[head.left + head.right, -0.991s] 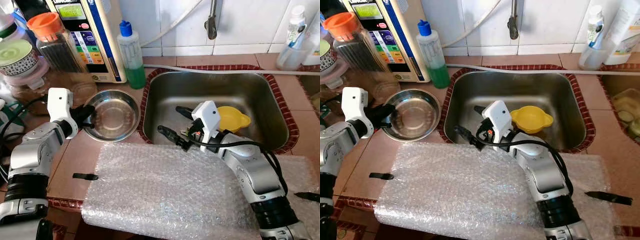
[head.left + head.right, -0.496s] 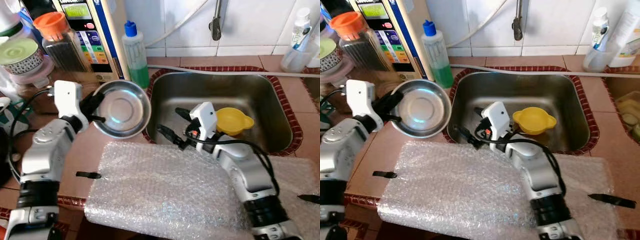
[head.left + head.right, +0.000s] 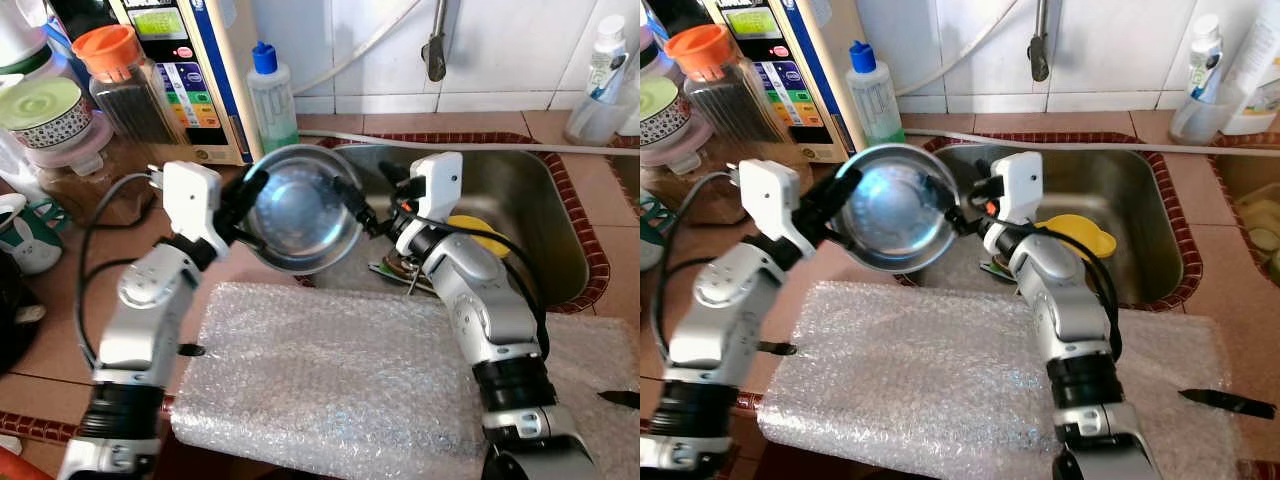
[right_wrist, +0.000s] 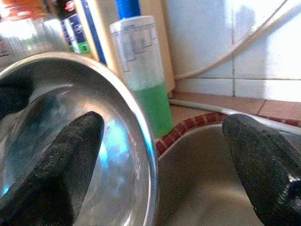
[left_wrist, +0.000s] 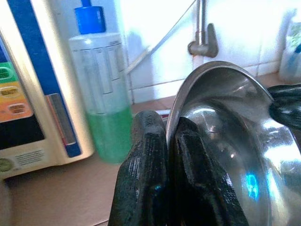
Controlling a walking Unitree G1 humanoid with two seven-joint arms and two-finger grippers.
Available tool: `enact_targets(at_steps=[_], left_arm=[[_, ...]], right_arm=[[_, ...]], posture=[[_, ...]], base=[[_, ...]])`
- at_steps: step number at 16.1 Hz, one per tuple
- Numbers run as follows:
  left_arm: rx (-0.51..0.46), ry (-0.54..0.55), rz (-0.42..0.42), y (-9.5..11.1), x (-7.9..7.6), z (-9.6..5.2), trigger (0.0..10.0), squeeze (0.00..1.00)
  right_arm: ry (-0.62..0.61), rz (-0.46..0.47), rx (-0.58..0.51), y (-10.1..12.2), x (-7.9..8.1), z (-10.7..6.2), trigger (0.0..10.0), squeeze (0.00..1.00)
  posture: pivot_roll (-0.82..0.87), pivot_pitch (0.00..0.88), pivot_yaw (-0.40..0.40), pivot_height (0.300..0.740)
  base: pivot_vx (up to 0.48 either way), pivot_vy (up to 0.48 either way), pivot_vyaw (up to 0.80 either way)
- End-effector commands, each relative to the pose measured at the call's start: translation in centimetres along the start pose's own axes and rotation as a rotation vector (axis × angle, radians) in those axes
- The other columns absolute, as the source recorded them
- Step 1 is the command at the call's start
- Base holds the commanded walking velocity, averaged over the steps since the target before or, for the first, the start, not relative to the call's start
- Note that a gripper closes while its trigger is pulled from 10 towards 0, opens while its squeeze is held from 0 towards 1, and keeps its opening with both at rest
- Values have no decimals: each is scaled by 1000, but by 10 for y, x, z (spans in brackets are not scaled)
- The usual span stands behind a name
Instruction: Kitchen organization
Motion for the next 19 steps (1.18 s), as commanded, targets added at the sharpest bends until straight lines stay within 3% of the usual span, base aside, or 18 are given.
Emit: enact_targets(at_steps=[1, 5, 6, 7, 8, 17, 19], left_arm=[[-23, 2, 15, 3, -2, 1, 0, 0], [-64, -39, 10, 9, -14, 9, 0, 0], [-82, -44, 15, 13, -15, 11, 0, 0], [-84, -41, 17, 13, -15, 11, 0, 0], [-83, -30, 11, 12, -13, 10, 0, 0], [-41, 46, 106, 4, 5, 7, 0, 0], [-42, 48, 111, 4, 6, 7, 0, 0]], right_arm=[[19, -4, -11, 3, 9, 9, 10000, 0], [-1, 16, 83, -17, 10, 15, 10000, 0], [-3, 21, 107, -25, 12, 16, 5686, 0], [-13, 11, 122, -28, 11, 16, 5686, 0], [-32, 33, 120, -28, 8, 14, 0, 0], [-251, -84, 129, -26, -17, 4, 0, 0], [-248, -47, 139, -29, -17, 3, 0, 0]], posture=[[-210, 113, 151, 740], [-204, 120, 151, 740], [-210, 126, 161, 740], [-212, 126, 161, 740], [-211, 126, 159, 740], [-200, 116, 148, 740], [-203, 117, 149, 740]], base=[[0, 0, 0], [0, 0, 0], [0, 0, 0], [0, 0, 0], [0, 0, 0], [0, 0, 0], [0, 0, 0]])
Point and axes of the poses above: a point about 5 cm out from each wrist's last joint towards the gripper, its own z axis pointing out of the wrist towards the gripper, its own y axis along the axis of the wrist's last joint, x = y × z, the point moved 3 cm from there along z, pointing out of the wrist towards the gripper, and after that the axes turned 9 degrees about z, right-handed, at the moved point
